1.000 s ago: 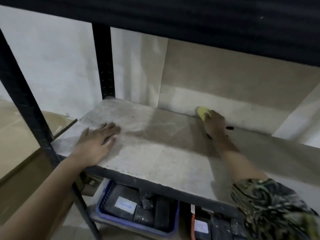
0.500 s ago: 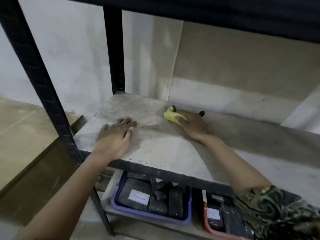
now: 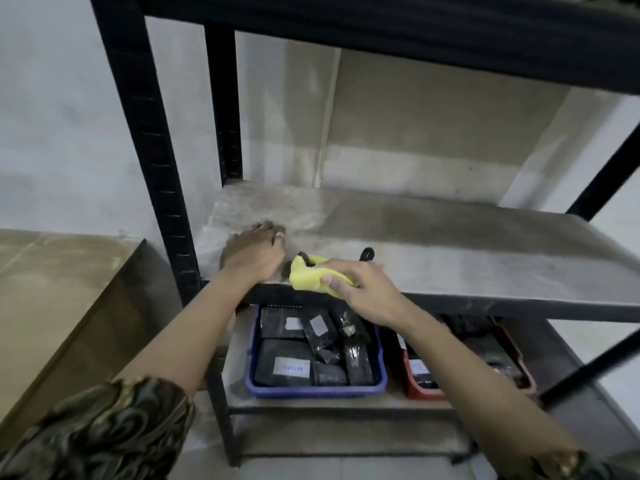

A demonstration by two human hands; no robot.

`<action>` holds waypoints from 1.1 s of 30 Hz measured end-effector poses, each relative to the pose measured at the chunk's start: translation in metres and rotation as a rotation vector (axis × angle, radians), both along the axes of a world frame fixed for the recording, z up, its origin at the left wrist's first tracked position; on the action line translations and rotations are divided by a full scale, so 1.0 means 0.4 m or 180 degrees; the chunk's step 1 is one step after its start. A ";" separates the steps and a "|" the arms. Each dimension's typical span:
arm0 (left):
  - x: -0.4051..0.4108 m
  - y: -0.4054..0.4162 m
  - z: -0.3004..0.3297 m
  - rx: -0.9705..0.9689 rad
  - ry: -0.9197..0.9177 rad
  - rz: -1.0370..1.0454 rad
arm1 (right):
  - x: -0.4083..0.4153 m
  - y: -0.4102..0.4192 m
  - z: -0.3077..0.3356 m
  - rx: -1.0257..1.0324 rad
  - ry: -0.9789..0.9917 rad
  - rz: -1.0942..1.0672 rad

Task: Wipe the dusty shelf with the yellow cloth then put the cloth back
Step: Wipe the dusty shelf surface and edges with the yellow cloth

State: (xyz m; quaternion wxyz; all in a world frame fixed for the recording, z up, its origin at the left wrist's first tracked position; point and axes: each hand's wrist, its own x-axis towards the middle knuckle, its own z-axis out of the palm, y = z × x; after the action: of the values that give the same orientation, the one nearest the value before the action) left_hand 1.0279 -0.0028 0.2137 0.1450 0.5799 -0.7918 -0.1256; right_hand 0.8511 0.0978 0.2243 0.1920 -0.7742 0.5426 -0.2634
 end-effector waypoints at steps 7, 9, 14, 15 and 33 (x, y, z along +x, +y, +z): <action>0.039 0.003 0.007 -0.0010 -0.0064 -0.0256 | 0.015 0.071 0.009 0.0250 -0.0540 -0.0055; 0.044 -0.001 0.002 -0.0040 -0.0066 -0.0312 | -0.002 0.079 0.021 0.0364 -0.1052 -0.0260; 0.060 0.000 0.002 -0.0092 -0.0126 -0.0313 | -0.096 0.023 0.080 0.0493 -0.2382 -0.1419; 0.064 0.000 0.002 -0.0138 -0.0146 -0.0296 | -0.119 -0.001 0.090 0.0459 -0.2488 -0.1615; 0.070 -0.026 -0.024 -0.0057 0.0091 -0.0172 | -0.221 -0.562 0.000 -0.0445 0.0340 -0.2031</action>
State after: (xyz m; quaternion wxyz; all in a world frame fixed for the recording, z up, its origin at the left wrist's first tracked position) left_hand 1.0558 -0.0134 0.2043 0.1581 0.5551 -0.8061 -0.1307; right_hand 0.7628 -0.1269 0.2245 0.0174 -0.5892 0.7477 -0.3059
